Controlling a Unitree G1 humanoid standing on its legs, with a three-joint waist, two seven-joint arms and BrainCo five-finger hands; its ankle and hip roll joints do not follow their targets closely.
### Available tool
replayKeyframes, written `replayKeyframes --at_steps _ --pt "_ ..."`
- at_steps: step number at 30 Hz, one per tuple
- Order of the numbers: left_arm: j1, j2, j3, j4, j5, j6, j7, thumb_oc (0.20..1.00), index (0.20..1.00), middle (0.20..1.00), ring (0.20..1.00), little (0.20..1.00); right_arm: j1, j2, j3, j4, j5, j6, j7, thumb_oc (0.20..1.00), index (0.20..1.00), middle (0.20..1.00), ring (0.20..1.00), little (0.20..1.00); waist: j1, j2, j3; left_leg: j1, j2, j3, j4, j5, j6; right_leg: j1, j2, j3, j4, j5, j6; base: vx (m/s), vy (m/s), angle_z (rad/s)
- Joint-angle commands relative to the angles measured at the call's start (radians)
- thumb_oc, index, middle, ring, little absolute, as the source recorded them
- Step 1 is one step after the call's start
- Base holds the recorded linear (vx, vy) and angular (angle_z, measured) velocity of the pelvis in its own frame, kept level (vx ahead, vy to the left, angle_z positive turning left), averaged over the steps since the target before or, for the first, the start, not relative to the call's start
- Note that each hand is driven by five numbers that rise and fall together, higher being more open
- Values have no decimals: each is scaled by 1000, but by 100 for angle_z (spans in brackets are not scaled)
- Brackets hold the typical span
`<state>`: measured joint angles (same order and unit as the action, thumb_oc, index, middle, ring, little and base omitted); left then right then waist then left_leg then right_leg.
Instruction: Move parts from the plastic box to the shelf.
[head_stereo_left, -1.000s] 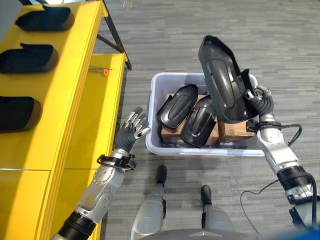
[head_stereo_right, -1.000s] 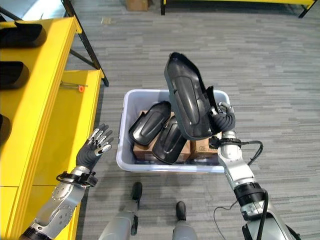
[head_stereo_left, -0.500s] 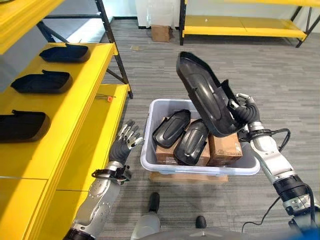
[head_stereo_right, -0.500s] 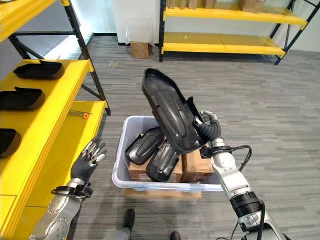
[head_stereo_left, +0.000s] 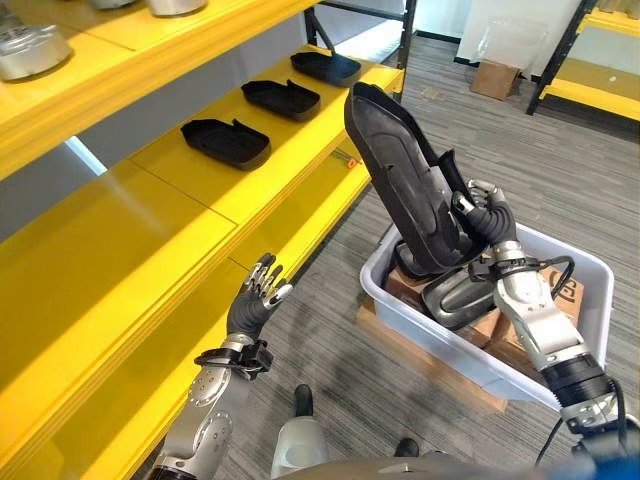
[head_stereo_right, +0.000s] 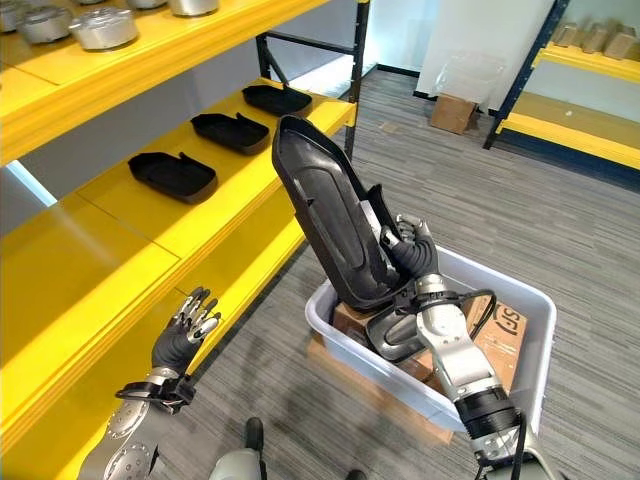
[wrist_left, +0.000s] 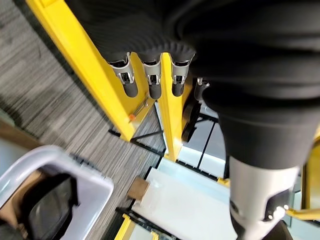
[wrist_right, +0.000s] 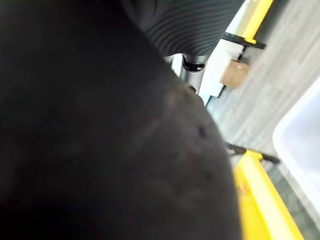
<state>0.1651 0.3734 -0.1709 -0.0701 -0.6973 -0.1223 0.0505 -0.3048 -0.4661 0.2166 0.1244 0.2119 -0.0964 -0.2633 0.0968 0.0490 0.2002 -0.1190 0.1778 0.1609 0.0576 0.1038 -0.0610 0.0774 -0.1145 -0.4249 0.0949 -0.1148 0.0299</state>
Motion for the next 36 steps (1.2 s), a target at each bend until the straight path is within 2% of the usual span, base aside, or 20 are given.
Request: replayKeyframes --at_steps 1,3,6,7,11,12,13,14,15,16,17,18,21,22,23,24,25,26,29,36 --pt "-12 24 40 -15 38 -54 11 1000 1000 1000 1000 1000 -19 3 -30 -79 5 -74 -6 200 200 200 200 200 6 -48 -74 -60 23 -53 6 38 -21 54 -41 92 -43 -19 32 241 288 -5" --pt "-19 27 47 -23 38 -58 17 1000 1000 1000 1000 1000 -13 11 -32 -81 4 -70 -3 200 200 200 200 200 16 -59 -80 -57 0 -52 16 11 -10 60 -65 95 -56 -5 49 158 220 -3" --pt "-33 35 54 -33 44 -66 34 1000 1000 1000 1000 1000 -23 22 -33 -92 3 -67 -4 200 200 200 200 200 37 -87 -84 -76 -49 -51 75 -60 19 69 -122 88 -57 19 82 182 306 1" --pt "-37 46 64 -39 46 -73 48 1000 1000 1000 1000 1000 -44 32 -27 -101 -9 -64 -6 200 200 200 200 200 55 -103 -85 -82 -89 -53 99 -106 51 56 -172 90 -35 60 109 186 385 1" --pt "-52 70 72 -43 56 -77 62 1000 1000 1000 1000 1000 -56 36 -28 -117 -47 -60 -15 200 200 200 200 200 67 -121 -82 -83 -154 -74 93 -137 99 6 -243 99 64 168 129 113 285 19" --pt "-58 78 68 -44 62 -77 62 1000 1000 1000 1000 1000 -53 38 -30 -122 -44 -61 -14 200 200 200 200 200 64 -119 -81 -74 -179 -88 83 -141 114 -10 -263 111 110 225 126 116 290 28" --pt "-66 82 65 -40 66 -79 66 1000 1000 1000 1000 1000 -53 38 -27 -123 -46 -58 -15 200 200 200 200 200 59 -115 -78 -64 -195 -100 72 -142 126 -34 -272 129 159 257 119 81 197 45" --pt "-66 82 65 -40 66 -79 66 1000 1000 1000 1000 1000 -53 38 -27 -123 -46 -58 -15 200 200 200 200 200 60 -116 -78 -64 -196 -99 70 -141 127 -38 -274 132 162 256 120 71 201 84" --pt "-81 87 63 -32 75 -78 74 1000 1000 1000 1000 1000 -49 45 -28 -122 -41 -60 -16 200 200 200 200 200 50 -107 -70 -51 -209 -114 58 -139 139 -66 -267 162 225 269 109 131 254 71" --pt "-95 96 56 -28 92 -75 75 1000 1000 1000 1000 1000 -37 53 -26 -130 -42 -62 -15 200 200 200 200 200 29 -87 -61 -24 -221 -149 31 -133 150 -122 -218 227 290 260 91 220 336 81" --pt "-102 94 51 -19 96 -76 71 1000 1000 1000 1000 1000 -14 48 -33 -143 -37 -63 -6 200 200 200 200 200 -2 -65 -50 7 -221 -188 -8 -118 151 -209 -126 304 311 190 67 236 252 71" --pt "-105 91 45 -15 101 -74 69 1000 1000 1000 1000 1000 -1 44 -39 -146 -30 -66 -3 200 200 200 200 200 -25 -56 -41 23 -222 -213 -18 -113 149 -244 -76 352 300 142 56 169 117 98" --pt "-118 81 36 -2 108 -74 53 1000 1000 1000 1000 1000 35 30 -64 -162 -12 -75 7 200 200 200 200 200 -72 -55 -15 49 -241 -284 -36 -99 141 -293 46 459 244 86 49 103 -5 90" --pt "-115 75 33 -3 125 -76 42 1000 1000 1000 1000 1000 54 27 -76 -168 -8 -79 13 200 200 200 200 200 -90 -65 -10 61 -259 -333 -47 -93 136 -297 93 538 187 98 62 139 -59 136" --pt "-115 71 32 -2 128 -76 41 1000 1000 1000 1000 1000 60 26 -83 -170 -5 -81 14 200 200 200 200 200 -98 -70 -10 61 -268 -354 -48 -92 134 -296 110 571 155 108 66 144 -90 167" --pt "-114 63 32 5 122 -78 39 1000 1000 1000 1000 1000 73 28 -89 -173 1 -89 15 200 200 200 200 200 -102 -80 -11 60 -278 -366 -42 -97 131 -286 120 590 117 110 66 103 -91 137" --pt "-95 56 37 -3 130 -79 30 1000 1000 1000 1000 1000 104 34 -97 -188 9 -89 27 200 200 200 200 200 -99 -91 -18 63 -288 -367 -27 -108 128 -234 90 557 71 115 71 129 -122 130" --pt "-83 45 39 -2 129 -84 29 1000 1000 1000 1000 1000 109 36 -98 -178 18 -90 32 200 200 200 200 200 -97 -96 -35 69 -282 -360 -37 -111 129 -204 88 562 35 118 67 121 -120 96" --pt "-57 41 51 -7 112 -83 34 1000 1000 1000 1000 1000 107 40 -89 -170 32 -90 39 200 200 200 200 200 -84 -95 -58 83 -268 -354 -50 -111 126 -183 82 545 14 124 68 81 -111 8" --pt "-46 30 52 -18 99 -72 42 1000 1000 1000 1000 1000 94 32 -76 -160 33 -77 44 200 200 200 200 200 -78 -101 -91 108 -226 -372 -63 -115 91 -130 86 503 -6 79 39 33 -133 -8"
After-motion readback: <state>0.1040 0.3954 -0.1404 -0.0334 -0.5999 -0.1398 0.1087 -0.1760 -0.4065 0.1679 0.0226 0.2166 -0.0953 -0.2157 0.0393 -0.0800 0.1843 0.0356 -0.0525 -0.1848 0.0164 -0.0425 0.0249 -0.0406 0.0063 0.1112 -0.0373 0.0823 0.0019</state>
